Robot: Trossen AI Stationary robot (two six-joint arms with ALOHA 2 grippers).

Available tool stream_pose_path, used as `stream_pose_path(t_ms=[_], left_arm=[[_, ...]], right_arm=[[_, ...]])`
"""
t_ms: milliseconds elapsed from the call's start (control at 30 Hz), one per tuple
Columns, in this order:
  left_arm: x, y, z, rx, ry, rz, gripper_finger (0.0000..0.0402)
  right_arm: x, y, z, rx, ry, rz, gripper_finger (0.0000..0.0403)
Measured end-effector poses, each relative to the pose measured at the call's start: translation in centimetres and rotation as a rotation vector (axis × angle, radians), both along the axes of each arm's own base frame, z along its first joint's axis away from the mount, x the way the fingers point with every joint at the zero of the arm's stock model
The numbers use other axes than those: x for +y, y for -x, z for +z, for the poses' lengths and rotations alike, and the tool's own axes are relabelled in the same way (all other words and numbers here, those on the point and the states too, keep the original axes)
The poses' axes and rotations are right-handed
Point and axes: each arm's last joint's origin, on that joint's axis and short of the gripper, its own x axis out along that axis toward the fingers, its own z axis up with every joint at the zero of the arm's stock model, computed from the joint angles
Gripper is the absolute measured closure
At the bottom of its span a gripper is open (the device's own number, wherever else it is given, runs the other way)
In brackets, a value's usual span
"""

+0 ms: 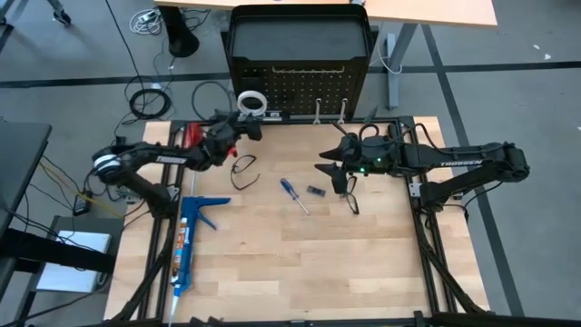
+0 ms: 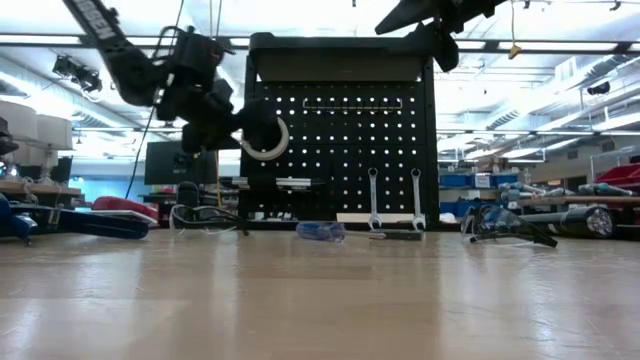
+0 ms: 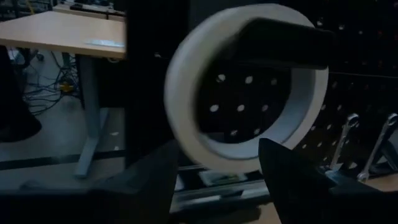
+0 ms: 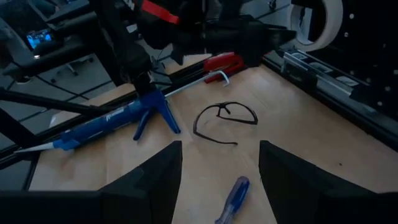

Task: Hang tools onto peg board
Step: Unhang the white masking tape from the black pegboard

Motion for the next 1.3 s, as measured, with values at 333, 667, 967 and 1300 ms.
stream_pose_path(t_ms=[333, 667, 967, 1300], left_arm=[[2.1, -1.8, 0.4, -0.005, -0.008, 0.029, 0.0175], [1.9, -1.7, 0.8, 0.005, -0.009, 0.034, 0.0202], [0.4, -0.5, 1.8, 0.13, 0.063, 0.026, 0.0209], [1.1, 0.1, 1.2, 0.155, 0.098, 0.098, 0.0209]], right_arm=[[0.0, 0.0, 0.0, -0.007, -0.03, -0.009, 0.0188], [0.0, 0.0, 0.0, -0.012, -0.042, -0.014, 0.0188], [0.0, 0.0, 0.0, -0.01, -0.039, -0.013, 0.0188], [0.0, 0.0, 0.0, -0.01, -0.03, -0.011, 0.0188]])
